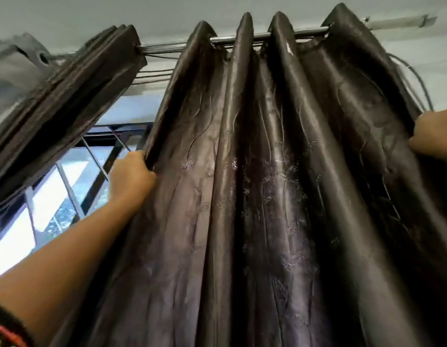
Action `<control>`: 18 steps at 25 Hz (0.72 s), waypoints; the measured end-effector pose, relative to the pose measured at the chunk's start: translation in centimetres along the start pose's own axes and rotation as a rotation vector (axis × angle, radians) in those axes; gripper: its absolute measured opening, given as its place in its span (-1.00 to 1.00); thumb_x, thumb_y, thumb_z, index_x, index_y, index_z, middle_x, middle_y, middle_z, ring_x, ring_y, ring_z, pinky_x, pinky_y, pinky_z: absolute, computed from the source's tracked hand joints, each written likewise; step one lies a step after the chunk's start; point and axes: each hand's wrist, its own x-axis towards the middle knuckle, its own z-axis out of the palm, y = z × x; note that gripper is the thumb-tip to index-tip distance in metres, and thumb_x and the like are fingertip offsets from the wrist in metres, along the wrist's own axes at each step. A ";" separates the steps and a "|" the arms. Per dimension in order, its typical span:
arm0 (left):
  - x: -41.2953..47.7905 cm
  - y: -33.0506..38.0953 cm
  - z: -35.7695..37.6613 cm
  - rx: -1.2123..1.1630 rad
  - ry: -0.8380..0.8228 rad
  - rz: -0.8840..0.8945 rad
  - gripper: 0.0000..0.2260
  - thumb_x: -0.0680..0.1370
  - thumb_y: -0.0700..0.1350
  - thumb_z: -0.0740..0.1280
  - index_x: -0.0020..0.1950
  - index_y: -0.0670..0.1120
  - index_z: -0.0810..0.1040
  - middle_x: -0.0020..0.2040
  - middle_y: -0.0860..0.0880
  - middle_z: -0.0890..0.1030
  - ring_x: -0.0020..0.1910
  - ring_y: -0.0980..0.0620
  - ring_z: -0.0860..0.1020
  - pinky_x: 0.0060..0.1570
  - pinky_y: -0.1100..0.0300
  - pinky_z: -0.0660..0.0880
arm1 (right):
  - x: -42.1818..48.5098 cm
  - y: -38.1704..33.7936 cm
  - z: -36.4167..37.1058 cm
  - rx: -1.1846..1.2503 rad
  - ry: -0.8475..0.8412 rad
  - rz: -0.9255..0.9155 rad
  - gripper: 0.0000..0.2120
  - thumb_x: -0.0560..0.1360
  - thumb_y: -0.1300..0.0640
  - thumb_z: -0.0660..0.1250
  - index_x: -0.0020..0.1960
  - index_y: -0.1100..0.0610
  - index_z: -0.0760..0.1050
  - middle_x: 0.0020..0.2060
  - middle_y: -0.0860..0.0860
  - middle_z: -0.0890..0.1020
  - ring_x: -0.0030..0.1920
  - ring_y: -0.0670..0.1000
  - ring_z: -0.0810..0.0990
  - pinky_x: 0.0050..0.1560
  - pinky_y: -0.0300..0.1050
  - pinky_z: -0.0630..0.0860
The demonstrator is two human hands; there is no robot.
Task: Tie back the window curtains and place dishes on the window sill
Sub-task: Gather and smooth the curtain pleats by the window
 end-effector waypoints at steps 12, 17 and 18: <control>-5.6 16.3 5.3 -0.908 -0.371 0.048 -0.79 0.58 -0.20 0.14 -0.14 -0.25 0.51 0.02 -0.37 0.55 -0.14 -0.19 0.49 -0.20 0.13 0.32 | -3.1 -1.4 -3.4 0.088 0.019 0.062 -0.77 0.46 0.15 0.27 0.05 0.24 0.52 0.02 0.26 0.56 0.04 0.25 0.54 -0.11 -0.09 0.34; -7.4 20.4 7.4 -0.975 -0.440 0.087 -0.71 0.54 -0.23 0.17 -0.38 -0.12 0.46 -0.37 -0.07 0.50 -0.33 -0.02 0.47 -0.37 0.20 0.23 | -3.3 -0.3 -2.5 0.043 -0.010 0.065 -0.80 0.45 0.18 0.27 0.02 0.25 0.51 -0.03 0.24 0.57 0.01 0.25 0.54 -0.15 -0.11 0.35; -7.6 20.9 7.5 -1.018 -0.456 0.123 -0.67 0.55 -0.25 0.17 -0.42 -0.08 0.43 -0.44 -0.01 0.42 -0.42 0.03 0.38 -0.36 0.21 0.23 | -3.2 -0.2 -2.4 0.033 -0.010 0.067 -0.81 0.45 0.18 0.28 0.02 0.25 0.51 -0.04 0.24 0.57 0.00 0.25 0.54 -0.17 -0.12 0.35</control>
